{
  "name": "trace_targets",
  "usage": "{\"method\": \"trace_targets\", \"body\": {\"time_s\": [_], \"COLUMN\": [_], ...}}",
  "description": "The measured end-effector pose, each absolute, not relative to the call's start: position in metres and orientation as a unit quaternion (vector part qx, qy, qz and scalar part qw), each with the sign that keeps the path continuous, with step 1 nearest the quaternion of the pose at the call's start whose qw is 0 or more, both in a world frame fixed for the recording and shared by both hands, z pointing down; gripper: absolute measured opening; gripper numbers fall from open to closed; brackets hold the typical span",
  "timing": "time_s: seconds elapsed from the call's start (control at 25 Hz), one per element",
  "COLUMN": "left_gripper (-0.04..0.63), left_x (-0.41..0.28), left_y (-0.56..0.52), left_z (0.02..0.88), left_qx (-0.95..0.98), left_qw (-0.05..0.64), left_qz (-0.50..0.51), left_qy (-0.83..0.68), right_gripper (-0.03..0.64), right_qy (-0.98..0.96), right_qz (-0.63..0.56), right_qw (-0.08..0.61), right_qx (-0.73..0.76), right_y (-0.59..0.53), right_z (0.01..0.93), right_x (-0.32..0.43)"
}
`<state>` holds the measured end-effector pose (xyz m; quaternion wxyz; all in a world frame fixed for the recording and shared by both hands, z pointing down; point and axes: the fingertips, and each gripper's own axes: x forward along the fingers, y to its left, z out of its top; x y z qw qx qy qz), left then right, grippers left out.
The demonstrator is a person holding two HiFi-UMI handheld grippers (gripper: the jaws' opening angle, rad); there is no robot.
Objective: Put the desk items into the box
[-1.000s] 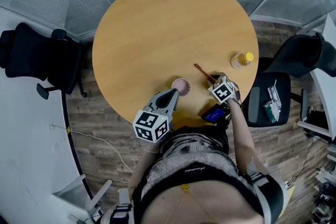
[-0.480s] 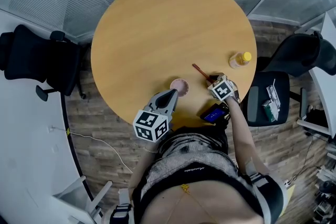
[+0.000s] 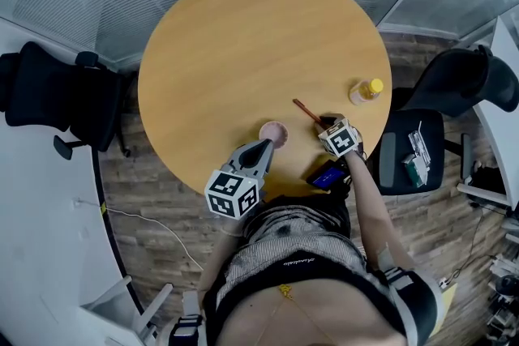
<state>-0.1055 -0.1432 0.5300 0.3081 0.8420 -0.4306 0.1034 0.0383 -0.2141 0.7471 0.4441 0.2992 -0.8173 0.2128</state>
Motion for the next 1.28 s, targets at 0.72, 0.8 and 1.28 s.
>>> {"method": "trace_targets", "body": {"time_s": [0.72,0.8,1.28], "left_gripper": [0.018,0.018,0.018], "left_x": [-0.102,-0.101,-0.105], "left_y": [-0.122,-0.118,-0.092], "left_z": [0.522,0.52,0.519], "left_qx": [0.848,0.849,0.844], "left_qw": [0.303,0.3,0.299], "left_qz": [0.096,0.095,0.09], "left_qy": [-0.424,-0.425,-0.437], "right_gripper": [0.061,0.061,0.06], "right_qy": [-0.817,-0.814,-0.809], "right_qz": [0.185,0.188,0.178], "right_qw": [0.46,0.466,0.472], "right_qx": [0.297,0.292,0.302], "right_y": [-0.215,-0.214,-0.215], "right_z": [0.747,0.747,0.75], "right_x": [0.036,0.036,0.038]}}
